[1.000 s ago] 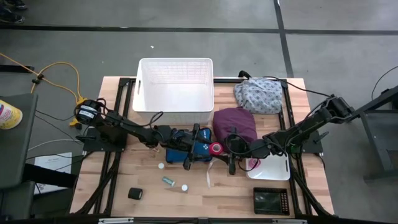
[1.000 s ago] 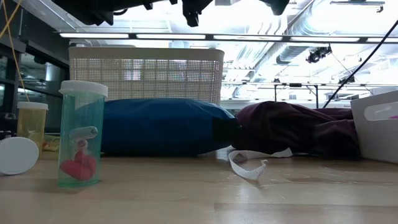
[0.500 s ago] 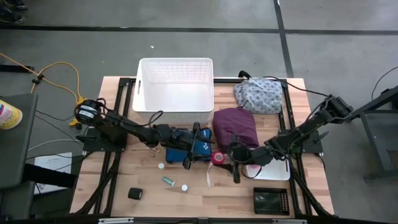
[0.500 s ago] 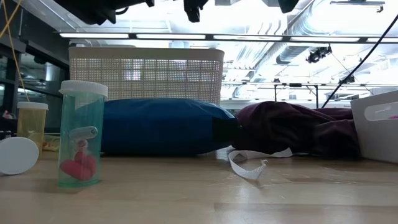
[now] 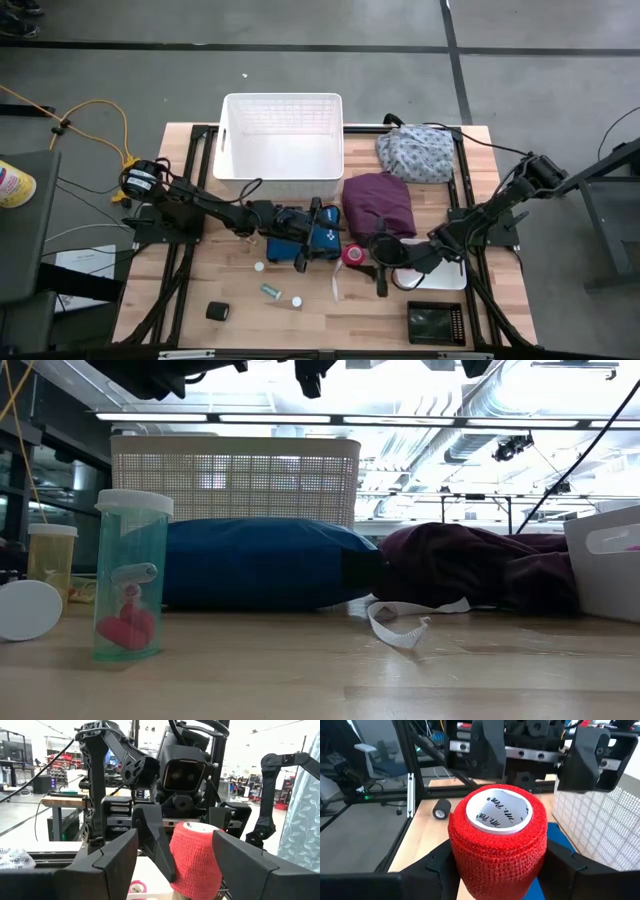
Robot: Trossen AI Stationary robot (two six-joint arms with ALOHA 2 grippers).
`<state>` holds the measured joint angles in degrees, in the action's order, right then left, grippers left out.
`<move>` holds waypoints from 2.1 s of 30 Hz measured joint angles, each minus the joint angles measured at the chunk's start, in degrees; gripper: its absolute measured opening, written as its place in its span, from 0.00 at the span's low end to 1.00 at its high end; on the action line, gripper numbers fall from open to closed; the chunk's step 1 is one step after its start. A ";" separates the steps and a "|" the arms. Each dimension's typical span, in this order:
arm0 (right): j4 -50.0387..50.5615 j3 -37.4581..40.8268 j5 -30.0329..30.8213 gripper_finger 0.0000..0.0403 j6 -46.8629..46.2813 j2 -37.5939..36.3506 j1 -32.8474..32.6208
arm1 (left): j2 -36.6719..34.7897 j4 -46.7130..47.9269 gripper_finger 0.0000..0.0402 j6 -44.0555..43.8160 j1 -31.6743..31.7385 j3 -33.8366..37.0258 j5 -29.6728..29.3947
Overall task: Pick & Place Medicine items
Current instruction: Put the red bandage into the white bin
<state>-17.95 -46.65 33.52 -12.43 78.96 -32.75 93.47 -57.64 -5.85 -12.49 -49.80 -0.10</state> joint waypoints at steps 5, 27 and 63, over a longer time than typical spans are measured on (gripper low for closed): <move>5.01 0.00 0.04 0.49 -4.78 -0.70 -1.07 | 0.00 0.08 0.61 -1.23 0.00 0.07 0.02; 57.51 -0.04 -6.25 0.50 -55.43 -15.60 -16.13 | 0.04 3.16 0.61 -2.10 -0.59 0.11 0.04; 76.81 -0.02 -27.69 0.50 -85.41 1.38 -25.75 | 0.04 3.23 0.61 -2.08 -0.55 0.11 0.07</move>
<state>58.86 -46.68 5.82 -97.84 80.34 -58.50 93.51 -54.41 -7.93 -13.04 -49.69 -0.03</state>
